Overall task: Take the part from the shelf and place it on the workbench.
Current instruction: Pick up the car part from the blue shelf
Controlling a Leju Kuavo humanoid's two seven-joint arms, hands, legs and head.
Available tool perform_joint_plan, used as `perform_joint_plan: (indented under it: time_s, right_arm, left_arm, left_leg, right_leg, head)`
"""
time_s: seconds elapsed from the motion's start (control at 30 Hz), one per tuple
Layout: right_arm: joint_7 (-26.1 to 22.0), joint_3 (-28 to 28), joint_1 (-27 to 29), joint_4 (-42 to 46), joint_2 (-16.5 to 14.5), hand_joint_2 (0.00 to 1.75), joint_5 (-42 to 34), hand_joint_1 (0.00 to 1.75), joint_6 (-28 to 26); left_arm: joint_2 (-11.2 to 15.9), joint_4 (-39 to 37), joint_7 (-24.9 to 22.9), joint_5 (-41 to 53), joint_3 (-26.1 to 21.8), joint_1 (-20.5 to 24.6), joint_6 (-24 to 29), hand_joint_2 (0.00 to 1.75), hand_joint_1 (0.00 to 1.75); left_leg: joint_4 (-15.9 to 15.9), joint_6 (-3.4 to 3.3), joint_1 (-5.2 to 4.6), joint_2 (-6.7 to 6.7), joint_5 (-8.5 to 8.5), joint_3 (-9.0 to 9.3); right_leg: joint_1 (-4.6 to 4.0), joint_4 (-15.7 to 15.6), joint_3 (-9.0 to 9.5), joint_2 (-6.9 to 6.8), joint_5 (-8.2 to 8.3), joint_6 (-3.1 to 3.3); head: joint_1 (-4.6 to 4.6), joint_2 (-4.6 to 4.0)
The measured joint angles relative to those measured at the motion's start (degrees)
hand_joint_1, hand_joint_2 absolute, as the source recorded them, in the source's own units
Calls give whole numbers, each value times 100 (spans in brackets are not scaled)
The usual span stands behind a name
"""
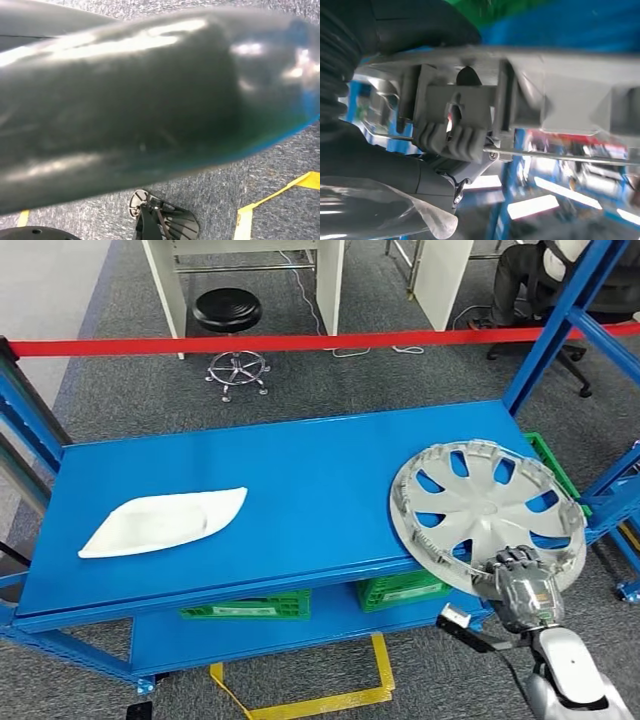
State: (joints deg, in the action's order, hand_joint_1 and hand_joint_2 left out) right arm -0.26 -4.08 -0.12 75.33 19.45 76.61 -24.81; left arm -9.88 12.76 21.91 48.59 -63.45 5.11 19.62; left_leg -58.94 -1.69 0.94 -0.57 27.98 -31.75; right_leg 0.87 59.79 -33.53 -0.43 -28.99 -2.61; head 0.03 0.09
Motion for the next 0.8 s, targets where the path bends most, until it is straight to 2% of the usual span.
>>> perform_joint_plan:
  time_s: [0.03, 0.1, 0.13, 0.17, 0.2, 0.27, 0.3, 0.33, 0.43, 0.5, 0.53, 0.6, 0.63, 0.67, 0.7, 0.77, 0.8]
  right_arm:
    - [98, -21, 40, 147, 0, 175, 224, 175, 17]
    - [283, -71, 53, 379, 12, 175, 662, 175, 130]
    - [327, -96, 24, 432, 32, 175, 793, 175, 199]
    - [347, -126, -30, 463, 71, 175, 891, 175, 261]
    - [343, -153, -106, 483, 119, 175, 955, 175, 303]
    - [316, -205, -311, 531, 225, 175, 1025, 175, 356]
    - [294, -232, -427, 557, 266, 175, 1049, 175, 375]
    - [267, -271, -549, 580, 304, 175, 1074, 175, 398]
    - [158, -474, -973, 632, 403, 175, 1138, 175, 558]
    - [108, -647, -1336, 656, 444, 175, 1129, 175, 725]
    - [95, -726, -1514, 662, 454, 175, 1121, 175, 795]
    - [87, -889, -1788, 662, 463, 175, 1108, 175, 884]
    - [81, -969, -1885, 662, 467, 175, 1106, 175, 909]
    - [73, -1056, -1969, 661, 469, 175, 1106, 175, 929]
    - [67, -1132, -2048, 660, 470, 175, 1106, 175, 941]
    - [61, -1268, -2181, 658, 470, 175, 1104, 175, 957]
    - [62, -1324, -2235, 656, 470, 175, 1103, 175, 964]
  left_arm:
    - [-4, 0, -2, 10, 0, 2, 2, 0, 0]
    - [-14, 0, -8, 37, 0, 5, 4, 0, 0]
    - [-18, 0, -9, 48, 0, 4, 4, 0, 0]
    - [-21, 0, -10, 57, 0, 5, 2, 0, 0]
    - [-24, 0, -10, 61, 0, 8, -1, 0, 0]
    - [-33, 0, -10, 67, 0, 21, -7, 0, 0]
    - [-37, 0, -10, 68, 0, 30, -10, 0, 0]
    - [-40, 0, -10, 67, 0, 37, -15, 0, 0]
    - [-50, 0, -10, 49, -5, 43, -30, 0, 0]
    - [-54, 0, -8, 27, -10, 55, -34, 0, 0]
    - [-57, 0, -7, 16, -13, 61, -34, 0, 0]
    - [-68, 0, -5, 0, -31, 66, -34, 0, 0]
    - [-75, 0, -5, -14, -49, 64, -34, 0, 0]
    - [-81, 0, -5, -31, -68, 60, -34, 0, 0]
    - [-87, 0, -5, -47, -87, 59, -33, 0, 0]
    - [-93, 0, -5, -71, -111, 60, -28, 0, 0]
    - [-95, 0, -5, -75, -119, 63, -26, 0, 0]
  left_leg:
    - [2, -24, 1, 2, -8, -12]
    - [1, -49, -9, 6, -17, -43]
    - [0, -52, -15, 8, -19, -53]
    - [-1, -54, -18, 10, -20, -58]
    - [-2, -53, -19, 10, -19, -56]
    - [-3, -40, -27, 9, -18, -53]
    - [-11, -22, -38, 9, -20, -67]
    - [-15, 5, -47, 9, -29, -88]
    - [-22, 97, -54, 14, -42, -134]
    - [-232, 155, -51, 17, 106, -224]
    - [-501, 177, -49, 17, 259, -343]
    - [-1253, 193, -50, 18, 595, -694]
    - [-1537, 189, -52, 18, 669, -834]
    - [-1640, 175, -57, 18, 637, -897]
    - [-1514, 147, -65, 18, 489, -858]
    - [-795, 43, -103, 20, 53, -563]
    - [-435, -8, -121, 25, -100, -413]
  right_leg:
    - [4, 294, -150, 6, -171, -14]
    - [3, 1098, -541, 14, -519, -28]
    - [3, 1368, -681, 15, -578, -30]
    - [3, 1435, -722, 16, -526, -25]
    - [4, 1257, -642, 16, -367, -13]
    - [-2, 469, -253, 22, 20, 13]
    - [-8, 123, -81, 28, 126, 27]
    - [-15, -90, 21, 36, 166, 40]
    - [-16, -158, 19, 54, 162, 106]
    - [3, -171, 14, 52, 180, 181]
    - [8, -179, 15, 48, 186, 214]
    - [-12, -177, 16, 39, 180, 254]
    - [-28, -176, 18, 35, 176, 263]
    - [-47, -174, 22, 31, 172, 272]
    - [-67, -172, 30, 31, 169, 278]
    - [-102, -170, 53, 27, 156, 289]
    - [-123, -163, 54, 24, 147, 287]
  head:
    - [8, 0]
    - [17, 0]
    - [16, 0]
    - [17, 0]
    - [17, 0]
    - [18, 0]
    - [17, 0]
    - [16, 0]
    - [15, 0]
    - [6, 0]
    - [2, 1]
    - [-1, 1]
    - [0, 1]
    - [-1, 0]
    - [-1, 0]
    - [1, 0]
    - [4, 0]
